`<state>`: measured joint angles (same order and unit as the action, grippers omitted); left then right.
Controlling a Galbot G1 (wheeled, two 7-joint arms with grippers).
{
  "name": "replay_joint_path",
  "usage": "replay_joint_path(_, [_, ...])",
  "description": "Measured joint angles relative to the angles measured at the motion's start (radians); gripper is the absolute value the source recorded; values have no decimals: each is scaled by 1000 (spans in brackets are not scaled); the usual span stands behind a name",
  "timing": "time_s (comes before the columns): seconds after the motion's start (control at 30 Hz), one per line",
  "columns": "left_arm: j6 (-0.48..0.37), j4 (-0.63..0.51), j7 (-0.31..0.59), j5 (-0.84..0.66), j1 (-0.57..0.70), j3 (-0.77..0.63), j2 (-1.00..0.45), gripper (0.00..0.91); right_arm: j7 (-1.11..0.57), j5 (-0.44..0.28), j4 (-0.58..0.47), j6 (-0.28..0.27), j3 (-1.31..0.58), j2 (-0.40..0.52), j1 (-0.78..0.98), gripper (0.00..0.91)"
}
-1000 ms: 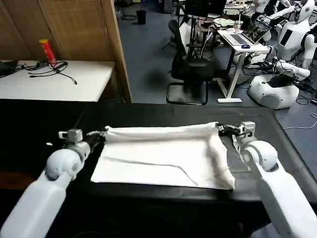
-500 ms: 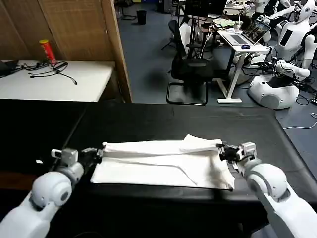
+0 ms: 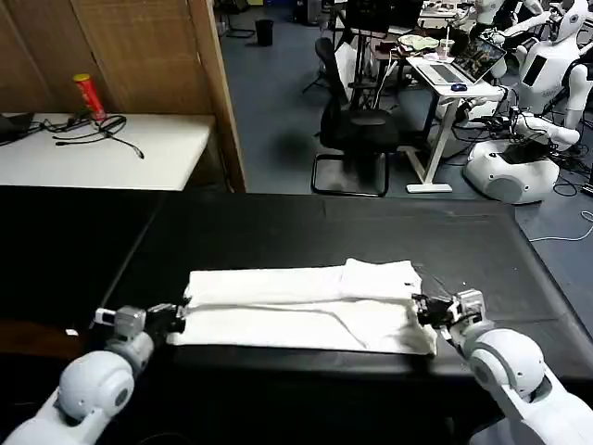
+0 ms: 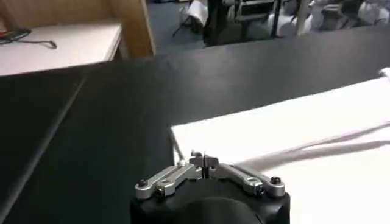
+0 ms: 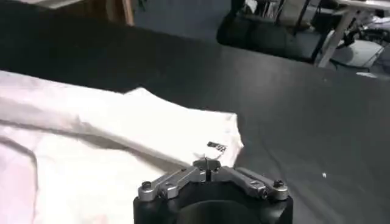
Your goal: Fold and organize the clothes.
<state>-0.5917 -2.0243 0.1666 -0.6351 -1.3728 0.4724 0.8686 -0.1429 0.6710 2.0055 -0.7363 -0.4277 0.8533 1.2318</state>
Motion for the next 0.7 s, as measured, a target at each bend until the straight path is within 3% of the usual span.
replay_joint_path(0.1, [2,0,0,13,-15,5,6,107,11,0,3,0,0,-1,6,0])
replay_joint_path(0.13, [1,0,0,15,-18,7,8,176,18,2,7,0,-1,-2,9,0])
replay_joint_path(0.17, [-2,-1,0,18,-21,9,9,302,18,3,10,0,-3,-3,11,0])
replay_joint_path(0.2, [-6,-4,0,21,-24,12,11,878,17,4,13,0,-6,-3,14,215])
replay_joint_path(0.23, [-10,-7,2,30,-28,13,13,878,15,6,19,0,-11,-4,18,878])
replay_joint_path(0.57, [-41,-52,38,20,-59,51,-6,878,-2,84,92,0,-89,-31,70,878])
replay_joint_path(0.7, [-57,-68,8,-49,-50,89,0,878,-11,88,93,0,-120,-14,58,878])
